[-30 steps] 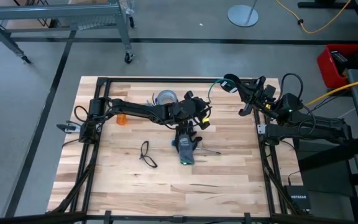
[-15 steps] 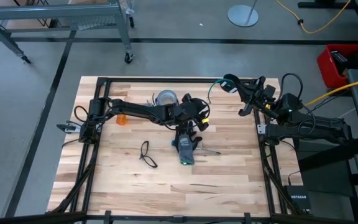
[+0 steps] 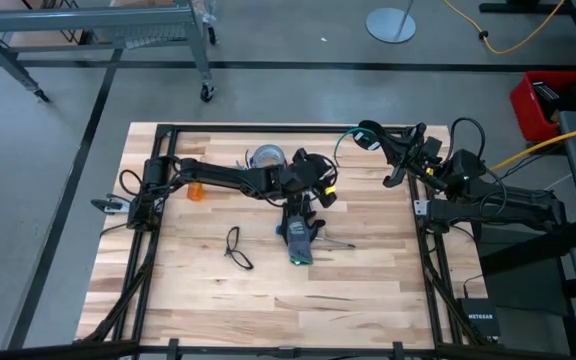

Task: Coil cords
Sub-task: Coil the green wire on the black spool

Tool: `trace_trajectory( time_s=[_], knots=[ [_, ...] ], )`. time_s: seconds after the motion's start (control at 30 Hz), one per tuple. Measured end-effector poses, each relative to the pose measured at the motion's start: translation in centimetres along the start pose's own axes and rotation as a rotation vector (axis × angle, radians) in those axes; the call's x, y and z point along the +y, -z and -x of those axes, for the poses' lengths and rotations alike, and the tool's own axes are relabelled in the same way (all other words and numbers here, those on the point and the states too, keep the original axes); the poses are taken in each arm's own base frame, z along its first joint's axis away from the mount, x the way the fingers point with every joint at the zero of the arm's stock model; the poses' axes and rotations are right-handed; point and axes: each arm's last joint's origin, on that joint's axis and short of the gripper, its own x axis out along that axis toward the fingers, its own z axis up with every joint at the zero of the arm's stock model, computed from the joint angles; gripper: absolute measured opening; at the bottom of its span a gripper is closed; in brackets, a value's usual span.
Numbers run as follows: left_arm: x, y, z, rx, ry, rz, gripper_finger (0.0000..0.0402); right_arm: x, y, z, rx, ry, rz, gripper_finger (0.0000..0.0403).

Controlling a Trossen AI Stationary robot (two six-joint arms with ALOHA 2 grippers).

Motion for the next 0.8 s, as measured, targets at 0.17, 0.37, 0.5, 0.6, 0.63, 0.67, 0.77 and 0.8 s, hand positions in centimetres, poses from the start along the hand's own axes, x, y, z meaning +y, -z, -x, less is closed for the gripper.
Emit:
trace_trajectory(
  time_s=[0.17, 0.37, 0.5, 0.6, 0.63, 0.67, 0.77, 0.8],
  knots=[
    [0.0, -0.8, 0.0, -0.072, 0.008, -0.022, 0.0113, 0.0, 0.0, 0.0, 0.0, 0.0, -0.005, 0.0003],
    [0.7, -1.0, -0.3, -0.083, -0.006, -0.027, 0.0113, 0.0, 0.0, 0.0, -0.001, -0.001, -0.023, 0.0003],
    [1.0, -1.0, -0.4, -0.082, -0.014, -0.024, 0.0098, 0.0, 0.0, 0.0, -0.002, -0.001, -0.026, 0.0002],
    [0.9, -1.0, -0.4, -0.08, -0.013, -0.025, 0.0064, 0.0, 0.0, 0.0, -0.002, -0.001, -0.027, 0.0002],
    [0.9, -1.0, -0.4, -0.08, -0.012, -0.025, 0.0048, 0.0, 0.0, 0.0, -0.003, -0.001, -0.027, 0.0002],
    [0.8, -1.0, -0.4, -0.079, -0.011, -0.026, 0.0032, 0.0, 0.0, 0.0, -0.004, 0.0, -0.027, 0.0002],
    [0.7, -0.9, -0.4, -0.076, -0.007, -0.024, 0.0008, 0.0, 0.0, 0.0, -0.004, 0.005, -0.027, 0.0002],
    [0.6, -0.9, -0.3, -0.075, -0.004, -0.025, 0.0009, 0.0, 0.0, 0.0, -0.004, 0.012, -0.027, 0.0002]
  ],
)
